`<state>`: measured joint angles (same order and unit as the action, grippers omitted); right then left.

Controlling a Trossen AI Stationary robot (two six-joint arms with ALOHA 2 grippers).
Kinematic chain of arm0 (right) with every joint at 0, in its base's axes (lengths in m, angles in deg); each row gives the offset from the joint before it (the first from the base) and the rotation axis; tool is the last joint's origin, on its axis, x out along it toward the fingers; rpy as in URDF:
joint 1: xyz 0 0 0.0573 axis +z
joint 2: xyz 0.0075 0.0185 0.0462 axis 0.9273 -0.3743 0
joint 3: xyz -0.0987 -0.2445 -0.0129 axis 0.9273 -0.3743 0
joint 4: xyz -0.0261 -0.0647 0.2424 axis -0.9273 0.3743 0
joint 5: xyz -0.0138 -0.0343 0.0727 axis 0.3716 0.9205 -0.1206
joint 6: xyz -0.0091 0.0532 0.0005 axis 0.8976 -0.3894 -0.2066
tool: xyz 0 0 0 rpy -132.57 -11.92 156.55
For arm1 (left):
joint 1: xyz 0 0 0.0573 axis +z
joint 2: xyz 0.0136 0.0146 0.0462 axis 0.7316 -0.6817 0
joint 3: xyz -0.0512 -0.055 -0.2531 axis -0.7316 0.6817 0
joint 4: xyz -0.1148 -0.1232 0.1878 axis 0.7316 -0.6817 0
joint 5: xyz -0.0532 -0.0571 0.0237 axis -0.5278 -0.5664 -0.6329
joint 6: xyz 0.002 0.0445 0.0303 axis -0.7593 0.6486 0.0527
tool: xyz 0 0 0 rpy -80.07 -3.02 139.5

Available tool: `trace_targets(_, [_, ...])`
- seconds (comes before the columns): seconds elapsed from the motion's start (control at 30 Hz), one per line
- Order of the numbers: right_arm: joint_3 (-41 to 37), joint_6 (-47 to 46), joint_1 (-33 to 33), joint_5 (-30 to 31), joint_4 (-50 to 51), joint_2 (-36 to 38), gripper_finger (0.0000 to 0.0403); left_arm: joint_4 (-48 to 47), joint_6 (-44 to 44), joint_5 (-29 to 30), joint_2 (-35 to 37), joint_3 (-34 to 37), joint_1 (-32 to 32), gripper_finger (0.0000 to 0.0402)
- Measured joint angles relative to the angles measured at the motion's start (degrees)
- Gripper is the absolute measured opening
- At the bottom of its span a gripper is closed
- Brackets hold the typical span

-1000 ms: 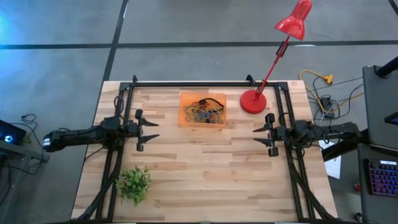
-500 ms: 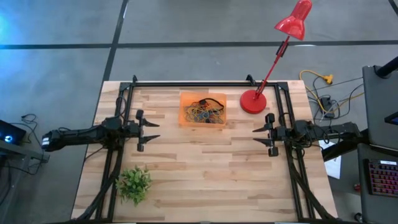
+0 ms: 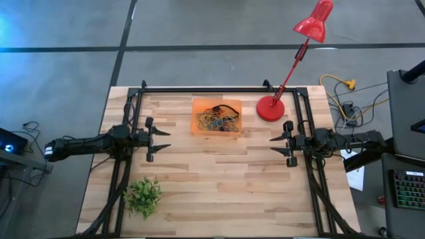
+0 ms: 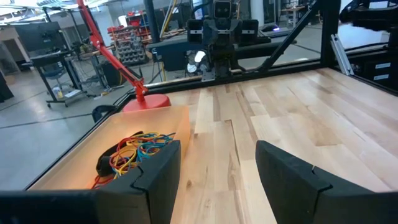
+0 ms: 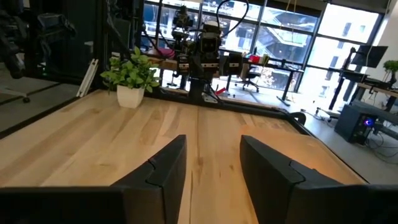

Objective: Pick and place rubber bands into bin
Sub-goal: Return to Home position

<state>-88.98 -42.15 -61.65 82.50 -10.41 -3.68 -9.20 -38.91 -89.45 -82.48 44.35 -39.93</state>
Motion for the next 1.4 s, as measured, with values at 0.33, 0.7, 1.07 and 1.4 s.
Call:
trace_targets(0.33, [0.00, 0.00, 0.00, 0.01, -0.01, 0.00, 0.0132, 0.43, -0.02, 0.30, -0.07, 0.00, 0.00, 0.0193])
trace_targets(0.7, [0.00, 0.00, 0.00, 0.01, 0.00, 0.00, 0.0136, 0.51, -0.02, 0.33, -0.24, 0.00, 0.04, 0.0193])
trace_targets(1.07, [0.00, 0.00, 0.00, 0.02, 0.00, 0.00, 0.0133, 0.53, -0.02, 0.33, -0.33, 0.00, 0.02, 0.0193])
trace_targets(1.4, [0.02, 0.00, 0.00, 0.00, 0.00, -0.01, 0.0127, 0.55, -0.02, 0.33, -0.33, 0.00, -0.02, 0.0193])
